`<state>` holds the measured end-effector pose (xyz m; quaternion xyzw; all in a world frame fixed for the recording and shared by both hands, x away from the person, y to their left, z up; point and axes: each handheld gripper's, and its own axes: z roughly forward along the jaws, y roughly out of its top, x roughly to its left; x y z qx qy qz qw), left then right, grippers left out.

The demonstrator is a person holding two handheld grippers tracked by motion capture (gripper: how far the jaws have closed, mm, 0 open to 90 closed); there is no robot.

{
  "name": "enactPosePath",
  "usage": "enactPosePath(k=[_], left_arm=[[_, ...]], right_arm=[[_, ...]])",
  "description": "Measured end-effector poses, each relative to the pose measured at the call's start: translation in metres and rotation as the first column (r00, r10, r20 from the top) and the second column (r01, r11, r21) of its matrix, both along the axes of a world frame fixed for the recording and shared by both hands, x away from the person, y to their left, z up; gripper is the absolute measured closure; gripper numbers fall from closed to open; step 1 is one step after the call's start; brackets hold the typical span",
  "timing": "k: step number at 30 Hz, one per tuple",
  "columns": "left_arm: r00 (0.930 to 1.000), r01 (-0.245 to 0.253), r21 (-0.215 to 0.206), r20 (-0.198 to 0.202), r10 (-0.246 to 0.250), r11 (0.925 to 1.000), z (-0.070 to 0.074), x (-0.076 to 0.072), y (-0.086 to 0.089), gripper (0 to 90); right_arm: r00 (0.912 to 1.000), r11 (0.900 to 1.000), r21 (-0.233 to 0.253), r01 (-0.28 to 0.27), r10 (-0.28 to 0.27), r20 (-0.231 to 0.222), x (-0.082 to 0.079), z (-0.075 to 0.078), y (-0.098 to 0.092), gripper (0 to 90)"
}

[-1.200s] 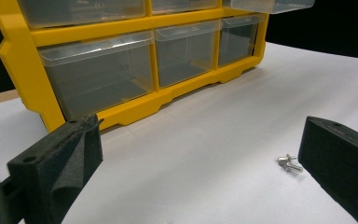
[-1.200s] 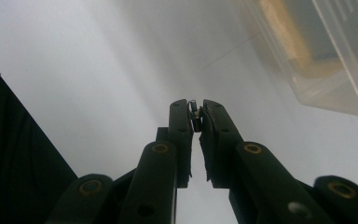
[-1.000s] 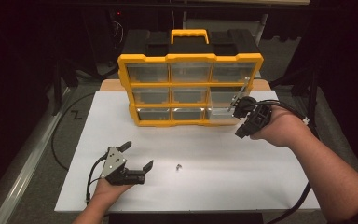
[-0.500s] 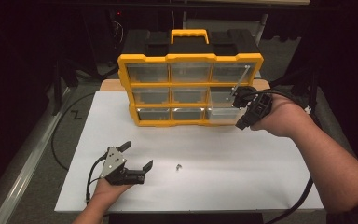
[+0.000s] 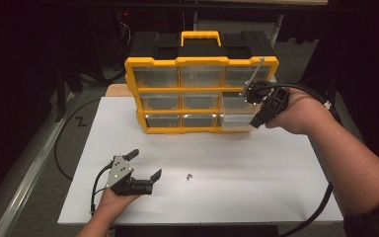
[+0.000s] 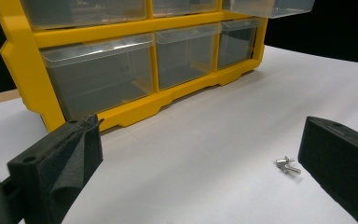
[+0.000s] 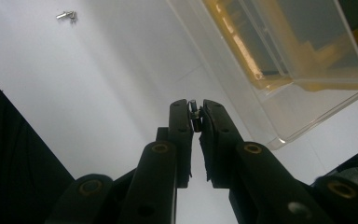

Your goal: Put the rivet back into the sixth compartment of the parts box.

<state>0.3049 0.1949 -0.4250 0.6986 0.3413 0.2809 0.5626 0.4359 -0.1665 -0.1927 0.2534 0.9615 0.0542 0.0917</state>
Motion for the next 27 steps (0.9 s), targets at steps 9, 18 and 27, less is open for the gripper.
enactPosePath(k=[9, 18, 27], left_arm=[[1.0000, 0.000, 0.000, -0.001, 0.000, 1.0000, 0.000, 0.000, 0.001, 0.6], [1.0000, 0.003, -0.002, 0.000, -0.003, 1.0000, 0.000, 0.000, 0.001, 0.6], [1.0000, 0.004, -0.002, -0.001, -0.004, 1.0000, 0.000, 0.000, 0.001, 0.6]], right_arm=[[0.9999, 1.000, -0.010, 0.004, -0.004, 0.010, 0.012, 0.006, 0.006, 84.9], [0.9997, 1.000, -0.008, 0.020, -0.019, 0.013, 0.023, 0.006, 0.009, 84.9], [0.9993, 1.000, 0.000, 0.029, -0.029, 0.022, 0.034, 0.007, 0.012, 84.9]])
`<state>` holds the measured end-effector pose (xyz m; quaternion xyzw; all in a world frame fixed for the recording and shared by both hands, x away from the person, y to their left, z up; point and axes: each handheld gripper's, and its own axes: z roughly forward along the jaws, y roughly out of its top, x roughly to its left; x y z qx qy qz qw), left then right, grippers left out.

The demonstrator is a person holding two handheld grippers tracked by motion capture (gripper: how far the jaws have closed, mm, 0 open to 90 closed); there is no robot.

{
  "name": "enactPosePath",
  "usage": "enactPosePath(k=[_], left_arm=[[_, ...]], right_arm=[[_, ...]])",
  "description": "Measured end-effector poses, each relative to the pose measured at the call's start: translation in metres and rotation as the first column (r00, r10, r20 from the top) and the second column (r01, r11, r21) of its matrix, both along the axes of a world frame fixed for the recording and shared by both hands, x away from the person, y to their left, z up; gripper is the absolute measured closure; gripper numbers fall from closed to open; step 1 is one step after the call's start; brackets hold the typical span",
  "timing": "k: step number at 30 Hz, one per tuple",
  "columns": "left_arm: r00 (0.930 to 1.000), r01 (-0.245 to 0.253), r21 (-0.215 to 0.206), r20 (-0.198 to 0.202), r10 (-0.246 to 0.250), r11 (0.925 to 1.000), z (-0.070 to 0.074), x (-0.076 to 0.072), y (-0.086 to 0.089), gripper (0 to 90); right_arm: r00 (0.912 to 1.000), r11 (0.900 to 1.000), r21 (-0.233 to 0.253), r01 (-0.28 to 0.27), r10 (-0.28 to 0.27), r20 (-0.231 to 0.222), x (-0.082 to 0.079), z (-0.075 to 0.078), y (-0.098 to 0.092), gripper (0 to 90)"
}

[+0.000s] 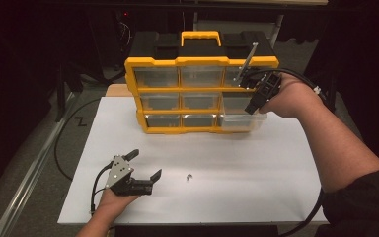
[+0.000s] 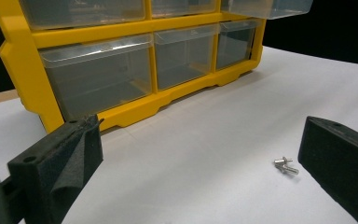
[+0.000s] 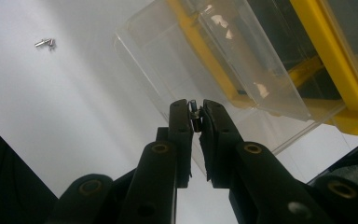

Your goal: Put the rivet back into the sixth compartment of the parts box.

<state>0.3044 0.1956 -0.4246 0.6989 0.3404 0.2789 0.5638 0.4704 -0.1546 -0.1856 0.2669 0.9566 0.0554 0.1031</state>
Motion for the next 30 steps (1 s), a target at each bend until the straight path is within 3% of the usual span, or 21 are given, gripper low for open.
enactPosePath(k=[13, 27, 28, 29, 30], left_arm=[[1.0000, 0.003, -0.002, -0.002, -0.003, 1.0000, 0.000, 0.000, 0.000, 0.7], [1.0000, 0.005, -0.004, 0.000, -0.005, 1.0000, 0.000, 0.000, 0.000, 0.7], [1.0000, 0.005, -0.003, -0.001, -0.005, 1.0000, 0.000, 0.000, 0.000, 0.7], [1.0000, 0.005, -0.003, -0.001, -0.005, 1.0000, 0.000, 0.000, 0.000, 0.7], [1.0000, 0.004, -0.005, 0.000, -0.004, 1.0000, 0.000, 0.000, 0.000, 0.7]], right_arm=[[1.0000, 1.000, -0.009, 0.004, -0.004, 0.003, 0.013, -0.004, 0.011, 84.8], [0.9998, 1.000, -0.006, 0.020, -0.020, -0.001, 0.017, -0.006, 0.008, 84.6], [0.9998, 1.000, -0.005, 0.018, -0.018, 0.002, 0.017, -0.006, 0.008, 84.1], [0.9999, 1.000, 0.001, 0.013, -0.013, 0.009, 0.016, -0.005, 0.007, 72.8], [0.9999, 1.000, 0.001, 0.013, -0.013, 0.009, 0.016, -0.005, 0.007, 72.8]])
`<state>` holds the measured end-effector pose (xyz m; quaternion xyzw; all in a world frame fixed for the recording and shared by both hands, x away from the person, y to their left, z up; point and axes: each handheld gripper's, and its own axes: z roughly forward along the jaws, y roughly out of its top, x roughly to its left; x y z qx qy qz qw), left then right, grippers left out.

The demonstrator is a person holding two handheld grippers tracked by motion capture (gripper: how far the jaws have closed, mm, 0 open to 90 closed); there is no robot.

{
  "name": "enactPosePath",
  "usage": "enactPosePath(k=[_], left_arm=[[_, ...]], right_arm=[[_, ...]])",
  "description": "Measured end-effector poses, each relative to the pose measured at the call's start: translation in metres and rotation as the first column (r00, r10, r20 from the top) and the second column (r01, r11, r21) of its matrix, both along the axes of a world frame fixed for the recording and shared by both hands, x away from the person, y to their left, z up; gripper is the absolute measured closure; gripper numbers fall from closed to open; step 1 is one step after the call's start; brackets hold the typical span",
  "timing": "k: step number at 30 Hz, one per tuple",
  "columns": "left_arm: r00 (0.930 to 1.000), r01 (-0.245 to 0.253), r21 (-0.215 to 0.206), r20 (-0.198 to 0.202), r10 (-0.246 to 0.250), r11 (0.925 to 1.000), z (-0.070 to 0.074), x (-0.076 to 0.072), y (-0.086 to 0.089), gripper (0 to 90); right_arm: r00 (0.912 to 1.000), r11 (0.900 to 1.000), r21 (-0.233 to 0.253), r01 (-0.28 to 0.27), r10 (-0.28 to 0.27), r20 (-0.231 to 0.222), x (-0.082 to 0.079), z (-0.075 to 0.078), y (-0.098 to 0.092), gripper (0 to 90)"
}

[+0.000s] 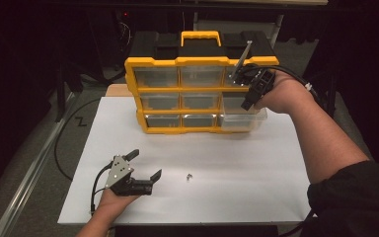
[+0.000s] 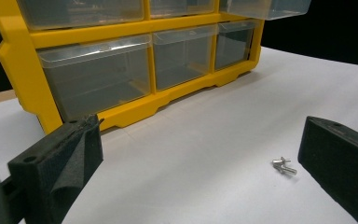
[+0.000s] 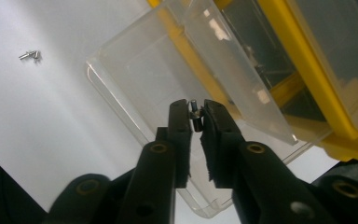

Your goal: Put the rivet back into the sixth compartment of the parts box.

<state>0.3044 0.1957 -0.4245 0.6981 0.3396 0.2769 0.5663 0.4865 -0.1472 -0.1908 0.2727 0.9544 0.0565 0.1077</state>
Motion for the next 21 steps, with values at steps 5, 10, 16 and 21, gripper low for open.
enactPosePath(k=[5, 10, 16, 21], left_arm=[[1.0000, 0.001, 0.000, 0.000, -0.001, 1.0000, 0.000, 0.000, 0.000, 0.7], [1.0000, 0.003, 0.000, 0.000, -0.003, 1.0000, 0.000, 0.000, 0.000, 0.7], [1.0000, 0.005, 0.004, -0.002, -0.005, 1.0000, 0.000, 0.000, -0.001, 0.7], [1.0000, 0.009, 0.007, -0.002, -0.009, 0.9999, 0.000, 0.000, -0.001, 0.7]], right_arm=[[0.9992, 1.000, 0.013, -0.016, 0.015, 0.037, -0.005, 0.004, -0.001, 44.7], [0.9990, 1.000, -0.008, -0.027, 0.028, 0.034, -0.014, 0.004, -0.001, 36.0], [0.9978, 0.999, -0.009, -0.048, 0.048, 0.045, -0.026, 0.003, 0.002, 30.8], [0.9967, 0.998, -0.003, -0.057, 0.057, 0.057, -0.038, 0.000, 0.005, 24.8]])
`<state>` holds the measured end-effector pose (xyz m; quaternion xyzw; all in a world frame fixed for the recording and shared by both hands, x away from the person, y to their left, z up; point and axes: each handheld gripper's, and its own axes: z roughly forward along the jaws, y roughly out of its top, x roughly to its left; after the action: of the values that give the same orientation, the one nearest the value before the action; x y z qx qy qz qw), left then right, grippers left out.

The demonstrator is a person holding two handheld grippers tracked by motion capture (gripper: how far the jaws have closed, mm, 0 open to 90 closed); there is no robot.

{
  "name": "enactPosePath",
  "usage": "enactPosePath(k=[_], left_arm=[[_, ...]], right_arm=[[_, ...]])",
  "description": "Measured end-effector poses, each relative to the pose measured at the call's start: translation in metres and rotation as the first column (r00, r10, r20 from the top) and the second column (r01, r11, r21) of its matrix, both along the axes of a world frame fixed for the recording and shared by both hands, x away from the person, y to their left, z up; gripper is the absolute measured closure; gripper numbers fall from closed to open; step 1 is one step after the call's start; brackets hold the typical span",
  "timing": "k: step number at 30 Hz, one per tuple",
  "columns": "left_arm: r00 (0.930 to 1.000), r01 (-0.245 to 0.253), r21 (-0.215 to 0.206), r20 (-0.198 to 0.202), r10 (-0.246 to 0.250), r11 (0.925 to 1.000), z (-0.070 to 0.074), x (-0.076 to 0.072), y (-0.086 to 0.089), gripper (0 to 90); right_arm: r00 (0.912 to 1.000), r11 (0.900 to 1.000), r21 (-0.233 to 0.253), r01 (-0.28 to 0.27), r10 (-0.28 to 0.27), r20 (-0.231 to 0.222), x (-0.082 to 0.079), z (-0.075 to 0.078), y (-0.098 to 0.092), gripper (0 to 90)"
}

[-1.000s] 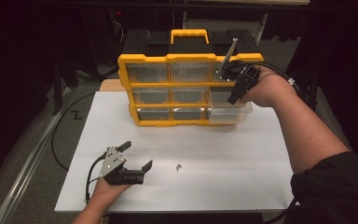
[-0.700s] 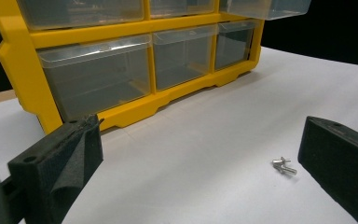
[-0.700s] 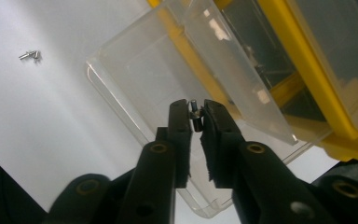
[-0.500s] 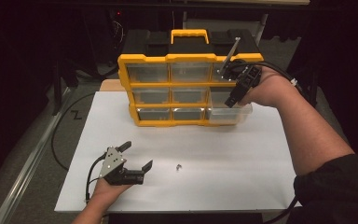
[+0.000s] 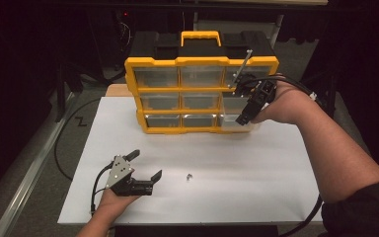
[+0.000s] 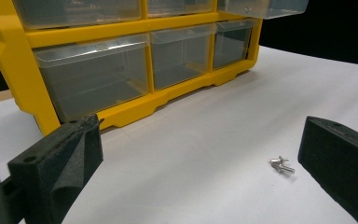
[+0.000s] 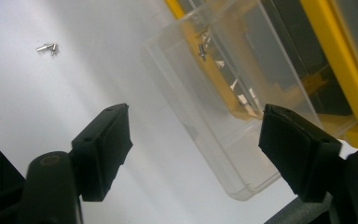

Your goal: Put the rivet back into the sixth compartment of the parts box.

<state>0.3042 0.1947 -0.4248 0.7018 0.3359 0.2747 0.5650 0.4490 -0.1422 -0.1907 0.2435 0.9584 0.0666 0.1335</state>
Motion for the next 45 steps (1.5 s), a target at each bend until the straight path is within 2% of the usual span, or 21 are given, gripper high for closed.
enactPosePath(k=[8, 17, 27, 31, 36, 45], left_arm=[[1.0000, 0.001, -0.002, 0.001, -0.001, 1.0000, 0.000, 0.000, 0.000, 0.7], [1.0000, 0.004, -0.005, 0.001, -0.004, 1.0000, 0.000, -0.001, -0.001, 0.7], [1.0000, 0.005, -0.004, 0.000, -0.005, 1.0000, 0.000, -0.001, -0.002, 0.7], [1.0000, 0.006, -0.005, 0.000, -0.006, 1.0000, 0.000, -0.001, -0.002, 0.7], [1.0000, 0.008, -0.004, 0.000, -0.008, 1.0000, 0.000, -0.001, -0.002, 0.7], [1.0000, 0.007, -0.005, 0.001, -0.007, 1.0000, 0.000, -0.001, -0.002, 0.7]], right_arm=[[0.9997, 1.000, 0.005, -0.010, 0.010, 0.020, -0.015, -0.004, 0.002, 17.2], [0.9995, 0.999, 0.002, -0.032, 0.032, 0.008, -0.031, -0.014, 0.000, 18.6], [0.9996, 1.000, 0.009, -0.026, 0.027, -0.012, -0.039, -0.023, -0.001, 21.3], [0.9990, 0.999, 0.008, -0.034, 0.034, -0.029, -0.041, -0.029, -0.001, 19.9], [0.9987, 0.999, -0.012, -0.047, 0.047, -0.020, -0.048, -0.039, 0.002, 11.1], [0.9974, 0.998, -0.008, -0.058, 0.057, -0.044, -0.052, -0.057, 0.004, 10.0]])
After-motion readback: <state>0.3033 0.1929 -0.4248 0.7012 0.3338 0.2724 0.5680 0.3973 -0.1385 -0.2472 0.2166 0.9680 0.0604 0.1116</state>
